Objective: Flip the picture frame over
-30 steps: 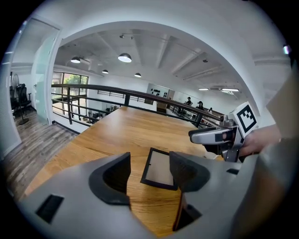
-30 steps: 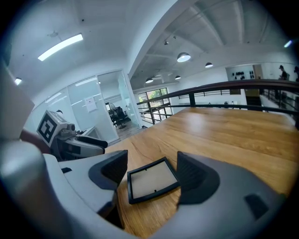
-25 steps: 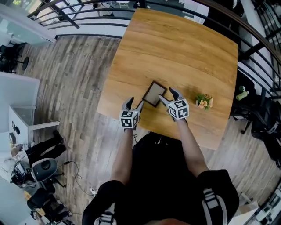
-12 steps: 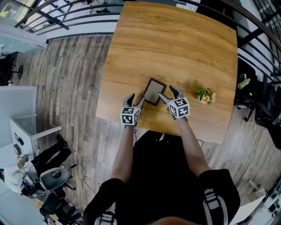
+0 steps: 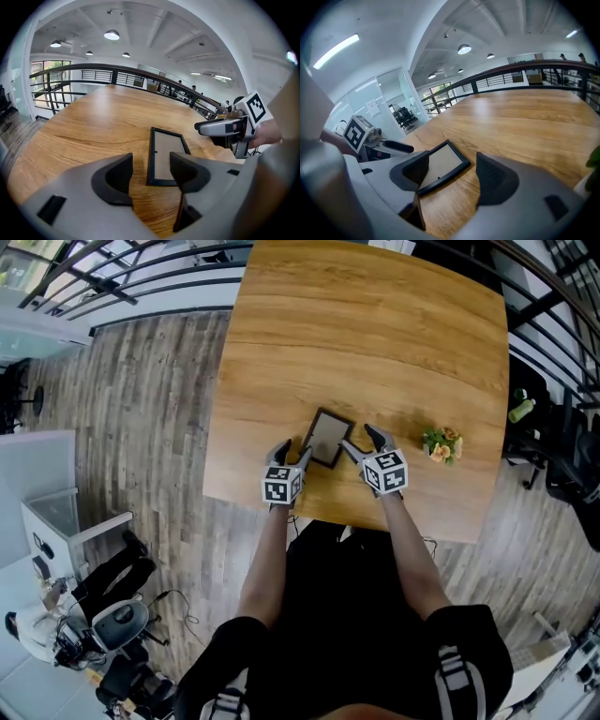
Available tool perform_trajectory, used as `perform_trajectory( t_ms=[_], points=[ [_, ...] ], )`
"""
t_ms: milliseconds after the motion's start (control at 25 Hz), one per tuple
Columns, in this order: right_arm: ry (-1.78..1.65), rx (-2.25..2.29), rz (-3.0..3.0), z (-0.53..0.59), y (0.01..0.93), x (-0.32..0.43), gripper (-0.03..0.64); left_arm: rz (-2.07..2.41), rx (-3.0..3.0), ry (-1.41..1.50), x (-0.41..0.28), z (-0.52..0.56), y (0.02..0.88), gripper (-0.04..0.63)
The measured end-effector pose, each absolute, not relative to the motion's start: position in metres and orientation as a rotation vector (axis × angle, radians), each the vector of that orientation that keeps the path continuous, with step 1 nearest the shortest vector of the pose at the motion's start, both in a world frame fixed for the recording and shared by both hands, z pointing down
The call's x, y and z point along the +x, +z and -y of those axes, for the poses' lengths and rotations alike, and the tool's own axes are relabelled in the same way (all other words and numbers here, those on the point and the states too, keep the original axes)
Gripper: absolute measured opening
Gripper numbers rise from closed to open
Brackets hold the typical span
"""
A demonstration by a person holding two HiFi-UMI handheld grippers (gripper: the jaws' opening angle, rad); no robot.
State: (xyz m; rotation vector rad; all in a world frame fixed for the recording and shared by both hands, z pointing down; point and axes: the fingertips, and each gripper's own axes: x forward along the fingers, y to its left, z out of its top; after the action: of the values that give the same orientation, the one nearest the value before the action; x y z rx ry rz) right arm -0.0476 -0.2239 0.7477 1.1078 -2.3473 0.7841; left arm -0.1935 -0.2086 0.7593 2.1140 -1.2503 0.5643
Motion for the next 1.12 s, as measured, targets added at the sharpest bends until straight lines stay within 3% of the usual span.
perform_trajectory(
  t_ms=[1120],
  points=[
    [0.834, 1.175, 2.288, 0.226, 0.760, -0.024, 0.301, 1.210, 2.152, 0.735, -0.180, 0.227, 0.786, 0.140]
  ],
)
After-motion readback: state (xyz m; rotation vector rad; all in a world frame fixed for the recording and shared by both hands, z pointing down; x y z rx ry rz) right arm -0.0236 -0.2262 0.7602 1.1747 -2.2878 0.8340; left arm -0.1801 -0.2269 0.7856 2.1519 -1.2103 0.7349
